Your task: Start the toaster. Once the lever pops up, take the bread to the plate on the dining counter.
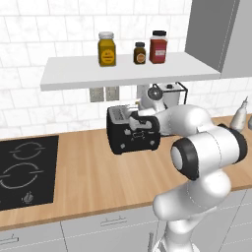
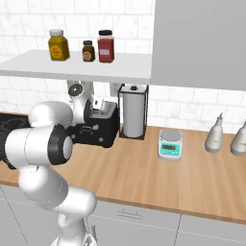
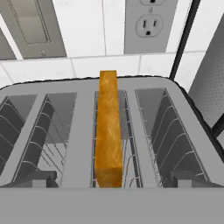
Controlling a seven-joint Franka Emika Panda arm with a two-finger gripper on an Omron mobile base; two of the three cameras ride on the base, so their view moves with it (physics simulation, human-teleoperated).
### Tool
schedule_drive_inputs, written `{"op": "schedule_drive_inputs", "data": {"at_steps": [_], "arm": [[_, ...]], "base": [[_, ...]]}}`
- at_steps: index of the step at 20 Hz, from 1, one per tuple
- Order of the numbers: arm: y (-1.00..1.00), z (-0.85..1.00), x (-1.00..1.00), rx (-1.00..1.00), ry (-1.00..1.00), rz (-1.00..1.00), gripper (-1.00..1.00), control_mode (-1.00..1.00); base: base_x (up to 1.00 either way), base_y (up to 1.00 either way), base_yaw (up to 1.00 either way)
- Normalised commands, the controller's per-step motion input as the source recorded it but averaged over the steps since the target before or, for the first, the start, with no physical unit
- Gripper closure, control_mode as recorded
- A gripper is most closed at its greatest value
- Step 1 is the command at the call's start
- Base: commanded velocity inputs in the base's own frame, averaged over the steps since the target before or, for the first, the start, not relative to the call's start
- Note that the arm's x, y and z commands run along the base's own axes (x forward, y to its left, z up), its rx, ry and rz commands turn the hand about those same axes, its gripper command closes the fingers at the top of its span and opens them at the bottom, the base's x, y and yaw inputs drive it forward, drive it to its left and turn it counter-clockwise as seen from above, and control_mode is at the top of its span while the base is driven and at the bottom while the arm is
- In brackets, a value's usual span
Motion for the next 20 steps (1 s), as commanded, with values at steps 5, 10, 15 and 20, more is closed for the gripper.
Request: {"op": "schedule_drive_inputs", "data": {"at_steps": [5, 10, 15, 20], "arm": [[0.0, 0.08, -0.32, 0.02, -0.05, 0.0, -1.0, -1.0], [0.0, 0.04, -0.01, 0.0, -0.01, 0.0, -1.0, -1.0], [0.0, 0.18, 0.28, 0.0, 0.0, 0.0, -1.0, -1.0], [0.0, 0.05, 0.1, 0.0, 0.0, 0.01, -1.0, -1.0]], "base": [[0.0, 0.0, 0.0], [0.0, 0.0, 0.0], [0.0, 0.0, 0.0], [0.0, 0.0, 0.0]]}}
